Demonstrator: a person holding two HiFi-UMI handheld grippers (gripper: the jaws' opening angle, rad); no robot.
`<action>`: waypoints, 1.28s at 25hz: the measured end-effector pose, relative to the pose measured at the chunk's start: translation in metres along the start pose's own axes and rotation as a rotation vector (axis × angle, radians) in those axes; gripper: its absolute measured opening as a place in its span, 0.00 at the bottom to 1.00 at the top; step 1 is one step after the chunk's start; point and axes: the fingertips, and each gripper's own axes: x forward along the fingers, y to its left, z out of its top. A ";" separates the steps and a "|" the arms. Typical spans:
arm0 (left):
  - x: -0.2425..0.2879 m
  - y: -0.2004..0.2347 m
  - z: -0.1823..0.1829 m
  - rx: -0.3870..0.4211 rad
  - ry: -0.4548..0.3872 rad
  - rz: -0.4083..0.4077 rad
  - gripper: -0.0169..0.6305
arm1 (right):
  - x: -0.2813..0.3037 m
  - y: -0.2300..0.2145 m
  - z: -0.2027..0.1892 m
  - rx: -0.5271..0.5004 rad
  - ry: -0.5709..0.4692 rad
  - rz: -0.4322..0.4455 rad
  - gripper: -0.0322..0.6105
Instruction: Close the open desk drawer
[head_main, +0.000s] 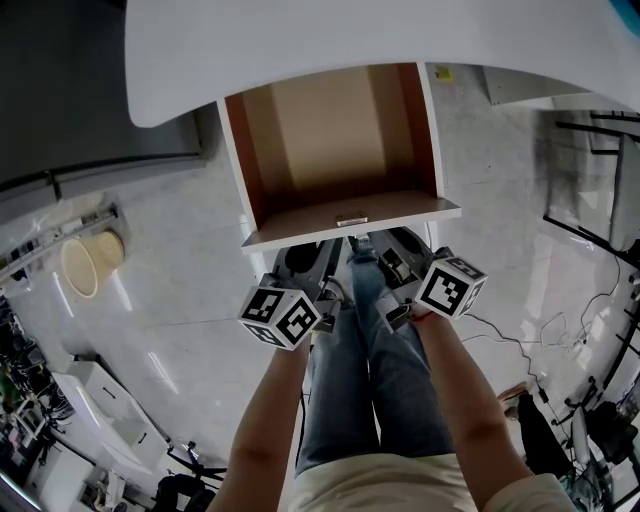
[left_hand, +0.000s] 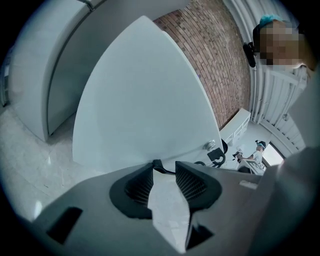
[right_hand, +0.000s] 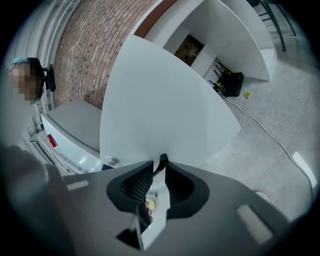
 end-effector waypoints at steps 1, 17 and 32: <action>-0.001 -0.001 0.003 -0.004 -0.006 -0.003 0.25 | 0.000 0.003 0.002 -0.001 -0.003 0.001 0.17; 0.029 0.003 0.046 0.003 -0.015 0.008 0.25 | 0.033 0.013 0.045 -0.029 -0.009 0.010 0.18; 0.050 0.009 0.075 0.015 -0.041 0.030 0.26 | 0.055 0.017 0.072 -0.053 0.019 0.007 0.19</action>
